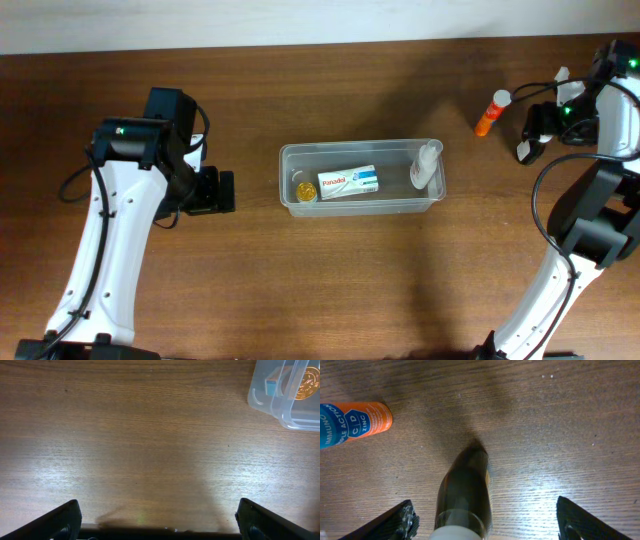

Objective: Pack container
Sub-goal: 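Lower the right gripper onto the small black bottle and grasp it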

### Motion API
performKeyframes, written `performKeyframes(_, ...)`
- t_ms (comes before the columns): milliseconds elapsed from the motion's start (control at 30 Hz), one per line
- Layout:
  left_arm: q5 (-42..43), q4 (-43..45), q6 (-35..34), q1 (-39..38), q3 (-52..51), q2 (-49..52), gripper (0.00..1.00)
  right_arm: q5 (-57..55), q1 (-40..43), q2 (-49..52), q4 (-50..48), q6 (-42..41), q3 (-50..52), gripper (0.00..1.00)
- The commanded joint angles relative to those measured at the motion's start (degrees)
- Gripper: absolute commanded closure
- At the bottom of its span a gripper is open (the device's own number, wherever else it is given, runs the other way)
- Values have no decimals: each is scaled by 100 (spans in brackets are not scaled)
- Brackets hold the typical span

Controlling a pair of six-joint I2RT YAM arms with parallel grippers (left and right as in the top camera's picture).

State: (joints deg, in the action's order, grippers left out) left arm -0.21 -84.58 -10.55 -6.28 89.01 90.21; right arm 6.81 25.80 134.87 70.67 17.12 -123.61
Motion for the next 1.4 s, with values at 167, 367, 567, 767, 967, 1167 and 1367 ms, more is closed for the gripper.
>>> performKeyframes(167,46,0,-74,7,-15,-76,1,52,9,96,-133,68,9,26)
performKeyframes(367,46,0,-72,7,-15,-79,1,70,9,190,-153,68,9,33)
performKeyframes(567,46,0,-72,7,-15,-76,0,229,4,251,-107,68,9,34)
performKeyframes(767,46,0,-74,7,-15,-76,1,229,4,251,-57,68,9,39)
performKeyframes(967,46,0,-72,7,-15,-76,1,227,4,256,-2,68,9,40)
performKeyframes(1167,46,2,-72,7,-15,-76,1,227,4,256,4,68,9,53)
performKeyframes(1367,46,0,-74,7,-15,-76,1,247,4,256,7,59,9,69)
